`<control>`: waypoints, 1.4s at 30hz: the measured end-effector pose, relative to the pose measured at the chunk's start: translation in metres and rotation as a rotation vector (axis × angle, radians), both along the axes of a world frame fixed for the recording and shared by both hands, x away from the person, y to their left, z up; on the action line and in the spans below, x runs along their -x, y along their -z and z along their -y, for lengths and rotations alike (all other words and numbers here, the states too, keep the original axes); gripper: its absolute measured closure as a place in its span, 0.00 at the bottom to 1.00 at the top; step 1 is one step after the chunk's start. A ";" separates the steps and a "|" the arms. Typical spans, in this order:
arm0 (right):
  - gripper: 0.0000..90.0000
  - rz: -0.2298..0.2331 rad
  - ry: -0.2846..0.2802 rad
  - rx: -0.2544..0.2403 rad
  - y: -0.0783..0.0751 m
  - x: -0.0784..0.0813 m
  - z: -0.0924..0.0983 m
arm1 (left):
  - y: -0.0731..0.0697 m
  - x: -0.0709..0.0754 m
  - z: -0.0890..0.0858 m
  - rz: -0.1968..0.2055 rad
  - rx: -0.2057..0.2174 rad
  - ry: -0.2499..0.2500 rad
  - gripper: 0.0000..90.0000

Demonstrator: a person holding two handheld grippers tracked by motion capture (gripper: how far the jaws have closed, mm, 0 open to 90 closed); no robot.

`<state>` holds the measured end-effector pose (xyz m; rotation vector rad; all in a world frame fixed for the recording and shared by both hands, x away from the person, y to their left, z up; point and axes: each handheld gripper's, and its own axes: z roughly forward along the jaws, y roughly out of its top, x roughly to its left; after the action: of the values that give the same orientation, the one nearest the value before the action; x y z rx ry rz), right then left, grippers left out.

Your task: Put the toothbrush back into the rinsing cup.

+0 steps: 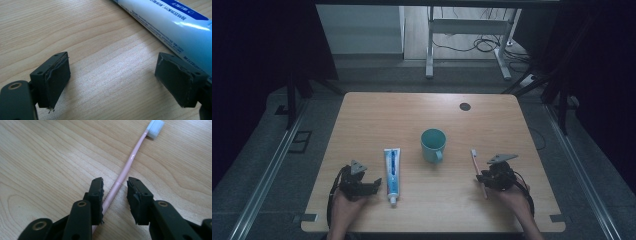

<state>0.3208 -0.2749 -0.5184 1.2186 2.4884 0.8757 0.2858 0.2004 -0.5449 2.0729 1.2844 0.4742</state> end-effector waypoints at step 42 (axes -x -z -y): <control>0.88 -0.191 -0.120 0.216 -0.014 -0.030 -0.010 | 0.000 0.000 0.000 -0.001 -0.001 0.000 0.14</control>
<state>0.3511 -0.2649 -0.5042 1.1381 2.7459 0.5192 0.2858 0.2004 -0.5448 2.0739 1.2844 0.4740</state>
